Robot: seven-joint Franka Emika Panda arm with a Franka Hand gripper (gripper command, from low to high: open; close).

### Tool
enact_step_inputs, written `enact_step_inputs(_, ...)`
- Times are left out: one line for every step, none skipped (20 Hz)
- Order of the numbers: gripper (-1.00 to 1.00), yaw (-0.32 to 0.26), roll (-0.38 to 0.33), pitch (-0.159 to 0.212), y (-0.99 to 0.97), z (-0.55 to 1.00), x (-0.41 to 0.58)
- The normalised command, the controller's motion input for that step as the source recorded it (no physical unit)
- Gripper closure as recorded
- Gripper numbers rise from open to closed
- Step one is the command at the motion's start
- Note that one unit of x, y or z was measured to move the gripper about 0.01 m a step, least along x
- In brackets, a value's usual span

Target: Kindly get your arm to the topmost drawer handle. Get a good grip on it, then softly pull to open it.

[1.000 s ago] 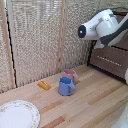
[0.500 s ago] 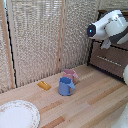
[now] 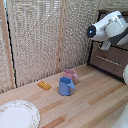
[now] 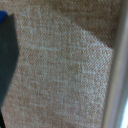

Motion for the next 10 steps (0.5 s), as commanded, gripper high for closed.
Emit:
enact_step_inputs(1.0, 0.0, 0.0, 0.0, 0.0, 0.0, 0.0)
enact_step_inputs(1.0, 0.0, 0.004, 0.0, 0.0, 0.0, 0.0)
enact_step_inputs(1.0, 0.0, 0.0, 0.0, 0.0, 0.0, 0.0)
enact_step_inputs(1.0, 0.0, 0.0, 0.015, 0.39, -0.03, 0.197)
enact_step_inputs(1.0, 0.0, -0.025, 0.0, 0.67, -0.06, 0.189)
enact_step_inputs(1.0, 0.0, -0.034, -0.01, 0.91, -0.12, 0.123)
enact_step_inputs(1.0, 0.0, 0.0, -0.012, 0.95, -0.09, 0.094)
enact_step_inputs(1.0, 0.007, 0.0, -0.004, 0.95, -0.05, 0.083)
enact_step_inputs(1.0, 0.027, 0.006, 0.0, 0.94, -0.02, 0.109)
enact_step_inputs(1.0, 0.027, 0.012, 0.0, 0.95, -0.07, 0.123)
